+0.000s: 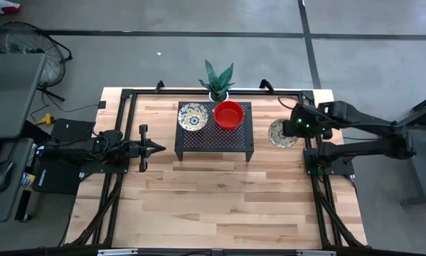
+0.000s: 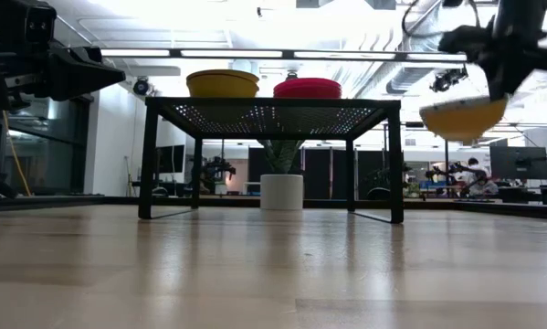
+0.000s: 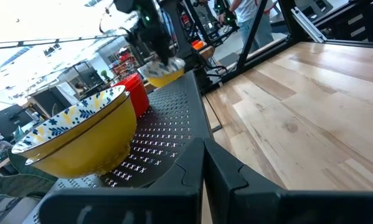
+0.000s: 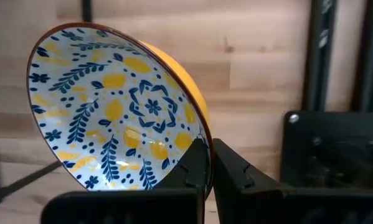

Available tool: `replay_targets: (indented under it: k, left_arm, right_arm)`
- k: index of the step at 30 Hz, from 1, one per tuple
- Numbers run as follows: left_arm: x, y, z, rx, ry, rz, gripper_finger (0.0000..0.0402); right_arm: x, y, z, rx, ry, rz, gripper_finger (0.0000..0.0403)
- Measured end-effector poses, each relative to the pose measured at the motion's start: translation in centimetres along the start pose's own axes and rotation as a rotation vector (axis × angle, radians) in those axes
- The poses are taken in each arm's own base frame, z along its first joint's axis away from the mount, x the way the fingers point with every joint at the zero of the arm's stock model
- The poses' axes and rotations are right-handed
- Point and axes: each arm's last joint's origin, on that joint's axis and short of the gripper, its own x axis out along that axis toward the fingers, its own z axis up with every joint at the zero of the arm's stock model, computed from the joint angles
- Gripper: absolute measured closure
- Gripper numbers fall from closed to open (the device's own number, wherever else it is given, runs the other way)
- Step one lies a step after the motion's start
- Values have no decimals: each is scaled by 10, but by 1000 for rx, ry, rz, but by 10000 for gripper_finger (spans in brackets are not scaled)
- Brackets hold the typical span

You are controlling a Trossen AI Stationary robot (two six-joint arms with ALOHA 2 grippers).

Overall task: Pick & Place Mini bowls
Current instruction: Stack the yellow bowl on the yellow bowls on the shelf

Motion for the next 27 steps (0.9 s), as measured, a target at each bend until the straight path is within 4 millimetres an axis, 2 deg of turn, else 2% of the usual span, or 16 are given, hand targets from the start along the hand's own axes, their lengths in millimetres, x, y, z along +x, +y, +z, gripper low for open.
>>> replay_targets:
  k: [5, 11, 20, 27]
  left_arm:
    - [0, 0, 0, 0, 0, 0, 401]
    - [0, 0, 0, 0, 0, 0, 401]
    - [0, 0, 0, 0, 0, 0, 401]
    - [0, 0, 0, 0, 0, 0, 401]
  right_arm:
    - [-35, 16, 7, -42, -84, -6, 402]
    - [-59, 41, 14, -121, -124, -29, 402]
    - [-72, 84, 24, -234, -136, -15, 402]
    - [-69, 111, 28, -302, -119, -26, 402]
